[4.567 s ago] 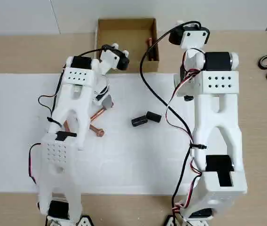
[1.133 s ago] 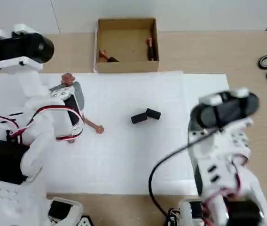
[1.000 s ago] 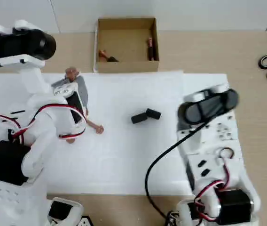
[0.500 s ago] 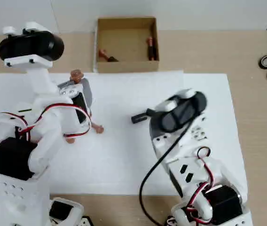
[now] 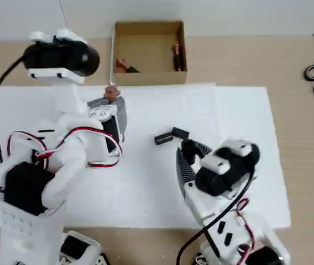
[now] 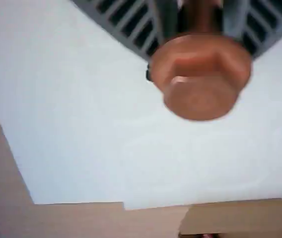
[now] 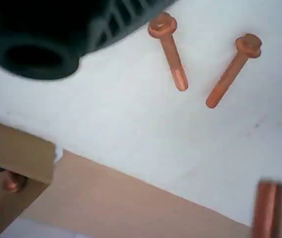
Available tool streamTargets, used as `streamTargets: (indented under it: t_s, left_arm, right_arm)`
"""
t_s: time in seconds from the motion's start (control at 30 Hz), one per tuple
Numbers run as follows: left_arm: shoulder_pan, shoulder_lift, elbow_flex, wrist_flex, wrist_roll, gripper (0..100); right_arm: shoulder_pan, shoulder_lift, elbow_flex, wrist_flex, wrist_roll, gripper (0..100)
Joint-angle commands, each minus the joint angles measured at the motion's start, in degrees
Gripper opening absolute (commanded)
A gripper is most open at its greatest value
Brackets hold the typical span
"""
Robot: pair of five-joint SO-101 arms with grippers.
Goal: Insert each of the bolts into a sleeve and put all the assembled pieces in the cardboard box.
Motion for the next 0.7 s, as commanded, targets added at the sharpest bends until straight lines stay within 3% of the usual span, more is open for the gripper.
streamTargets:
  t_s: [0.0,0.17,0.5,0.67]
  left_arm:
    - [1.3,-1.0,1.7,-4.8,0.2,1]
    - [1.5,-1.3,6.4,-15.8,0.1,1]
    - [1.6,-15.8,9.8,-12.2,0.1,1]
    - [4.8,-20.0,23.6,-20.0,0.1,1]
  right_arm:
    - [-0.2,-2.6,6.2,-5.3,-0.5,0.7]
    - [-0.6,-2.2,11.7,-9.4,-0.8,0.6]
    - [-0.7,-2.2,16.0,-12.4,-0.9,0.6]
    - [-4.5,-2.2,16.2,-12.4,-0.9,0.6]
